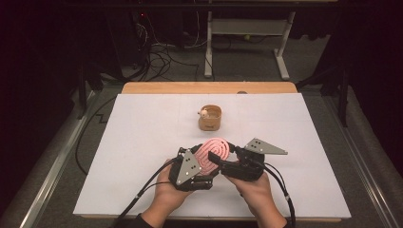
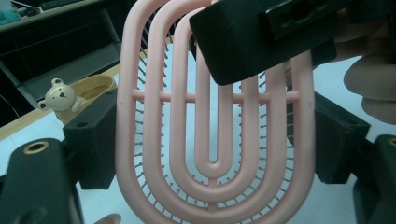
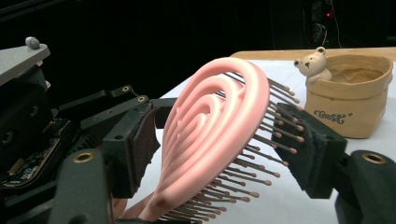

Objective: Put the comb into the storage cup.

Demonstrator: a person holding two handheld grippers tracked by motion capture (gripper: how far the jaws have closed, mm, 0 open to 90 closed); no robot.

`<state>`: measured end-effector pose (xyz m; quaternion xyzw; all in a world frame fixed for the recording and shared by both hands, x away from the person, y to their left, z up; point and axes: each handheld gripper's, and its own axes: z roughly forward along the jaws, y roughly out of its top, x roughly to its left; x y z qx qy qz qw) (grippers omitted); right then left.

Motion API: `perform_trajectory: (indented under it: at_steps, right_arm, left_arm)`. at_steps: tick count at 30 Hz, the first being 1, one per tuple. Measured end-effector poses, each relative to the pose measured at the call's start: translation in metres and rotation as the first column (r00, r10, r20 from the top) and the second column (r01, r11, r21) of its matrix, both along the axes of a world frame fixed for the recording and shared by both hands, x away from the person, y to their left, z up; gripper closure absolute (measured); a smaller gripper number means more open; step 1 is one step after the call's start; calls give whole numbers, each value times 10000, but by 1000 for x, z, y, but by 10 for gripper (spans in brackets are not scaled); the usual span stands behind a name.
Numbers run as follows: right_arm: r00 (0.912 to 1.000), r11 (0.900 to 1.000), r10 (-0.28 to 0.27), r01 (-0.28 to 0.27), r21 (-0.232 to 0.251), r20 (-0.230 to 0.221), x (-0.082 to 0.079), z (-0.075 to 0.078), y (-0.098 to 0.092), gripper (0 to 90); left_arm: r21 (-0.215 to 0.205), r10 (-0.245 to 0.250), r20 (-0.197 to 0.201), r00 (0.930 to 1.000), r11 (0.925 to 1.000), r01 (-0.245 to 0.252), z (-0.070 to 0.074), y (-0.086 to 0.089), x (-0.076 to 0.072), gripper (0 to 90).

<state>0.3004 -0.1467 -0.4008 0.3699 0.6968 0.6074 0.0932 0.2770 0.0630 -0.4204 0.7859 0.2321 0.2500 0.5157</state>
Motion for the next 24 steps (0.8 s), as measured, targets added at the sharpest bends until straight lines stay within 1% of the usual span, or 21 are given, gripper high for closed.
perform_trajectory:
  at_steps: [3, 7, 9, 13, 18, 21, 24]
  right_arm:
    - [9999, 10000, -26, 27, 43, -145, 0, -1, 0, 343]
    - [9996, 9999, 133, -131, 77, -245, 0, -2, 1, 395]
    - [9994, 9997, 247, -246, 51, -260, -1, -2, 2, 414]
    - [9990, 9996, 262, -258, 121, -373, -1, -2, 2, 442]
    - [9984, 9996, 272, -266, 129, -489, 0, -2, 1, 453]
    - [9983, 9994, 327, -322, 112, -481, -1, -2, 1, 491]
    - [9981, 9993, 363, -357, 122, -506, -1, -2, 1, 503]
  left_arm:
    - [-46, -33, -8, 10000, 10000, 33, 0, 0, 0, 181]
    - [-158, -123, -12, 9999, 9998, 123, 1, -1, -1, 181]
    - [-109, -132, 74, 9999, 9999, 133, 2, -1, -2, 181]
    - [-106, -133, 113, 9998, 9999, 135, 2, -2, -3, 181]
    - [-60, -143, 145, 9998, 9999, 144, 2, -2, -3, 181]
    - [-63, -158, 156, 9998, 9999, 159, 2, -2, -4, 181]
    - [-23, -156, 186, 9997, 9999, 157, 2, -3, -4, 181]
